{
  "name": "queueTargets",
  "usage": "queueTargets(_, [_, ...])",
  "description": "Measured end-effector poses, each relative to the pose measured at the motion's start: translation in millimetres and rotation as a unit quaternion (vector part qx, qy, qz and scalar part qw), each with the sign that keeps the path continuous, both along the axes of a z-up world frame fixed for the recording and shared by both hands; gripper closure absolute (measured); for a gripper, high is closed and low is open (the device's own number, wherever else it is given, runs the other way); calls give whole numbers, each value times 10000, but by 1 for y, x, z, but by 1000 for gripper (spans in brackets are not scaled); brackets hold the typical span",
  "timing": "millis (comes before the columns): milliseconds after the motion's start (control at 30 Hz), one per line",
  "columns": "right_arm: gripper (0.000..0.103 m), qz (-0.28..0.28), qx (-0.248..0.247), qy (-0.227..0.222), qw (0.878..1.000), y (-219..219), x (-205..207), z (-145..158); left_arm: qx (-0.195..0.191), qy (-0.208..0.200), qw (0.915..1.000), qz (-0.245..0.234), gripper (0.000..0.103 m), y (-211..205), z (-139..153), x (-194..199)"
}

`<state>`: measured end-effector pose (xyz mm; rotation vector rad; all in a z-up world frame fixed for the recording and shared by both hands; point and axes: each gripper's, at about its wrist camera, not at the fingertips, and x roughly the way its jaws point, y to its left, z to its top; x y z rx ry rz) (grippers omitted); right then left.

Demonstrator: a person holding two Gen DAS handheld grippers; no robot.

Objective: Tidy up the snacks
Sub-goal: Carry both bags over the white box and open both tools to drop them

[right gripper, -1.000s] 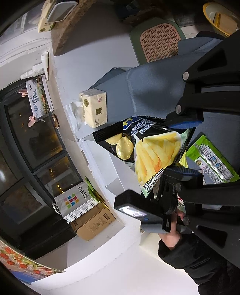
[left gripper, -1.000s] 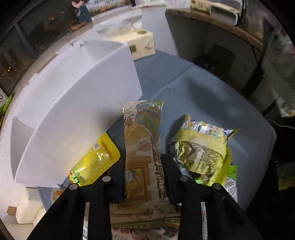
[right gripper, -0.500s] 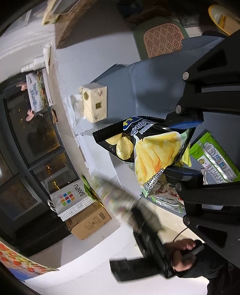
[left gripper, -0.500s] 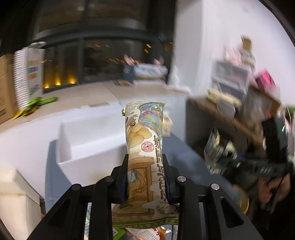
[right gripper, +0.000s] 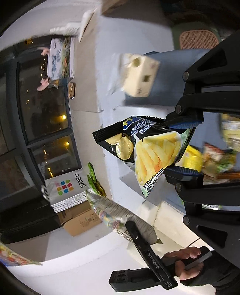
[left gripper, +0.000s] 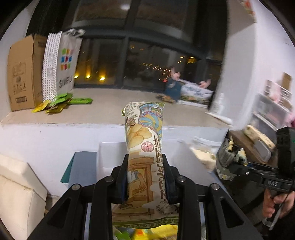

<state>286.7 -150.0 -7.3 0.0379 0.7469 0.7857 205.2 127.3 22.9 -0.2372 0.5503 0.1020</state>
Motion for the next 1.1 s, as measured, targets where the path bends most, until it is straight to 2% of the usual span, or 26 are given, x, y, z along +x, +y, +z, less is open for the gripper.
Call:
queueTargets(133, [66,78,-354,327,9988,44,53,-13,-28,526,9986,87,70,19,-28,51])
queueTargets(233, [66,119,-717,467,9963,69,75,-28,-94,730,9973,51,68,27,-47,67])
queueTargets(267, [65,132,-828,434,9955,75,78,-31,-50,764,9970,83,65,26,-51,68])
queueTargets(333, [59,24,-988,220,9949,83,85,-34,-10,925,9957,106,31,26,-58,70])
queueTargets(367, [40,52,-907,230,9956,84,88,-35,4,937,9955,115,0,27,-59,69])
queueTargets(400, [23,91,-800,331,9962,84,90,-36,35,888,9959,164,0,27,-60,66])
queueTargets(433, [0,106,-743,381,9964,85,91,-36,78,868,9960,218,0,28,-61,63])
queueTargets(567, [0,133,-734,263,9969,82,88,-32,-63,742,9971,174,0,32,-52,49])
queueTargets(667, [0,317,-544,253,9977,78,77,-27,-49,537,9985,127,0,31,-42,34])
queueTargets(733, [0,408,-439,134,9981,73,64,-20,66,374,9993,25,0,25,-33,20])
queueTargets(867, [0,554,-235,-146,9981,61,31,-6,539,-59,9984,-152,0,5,-19,-18])
queueTargets(933, [0,637,-148,-331,9973,53,9,0,443,7,9988,-219,0,-3,-17,-38])
queueTargets(1033, [0,703,-119,-606,9956,38,-27,8,76,31,9996,-275,0,-9,-18,-69])
queueTargets(1100, [0,754,-40,-644,9951,25,-49,10,10,3,9995,-320,0,-17,-18,-91])
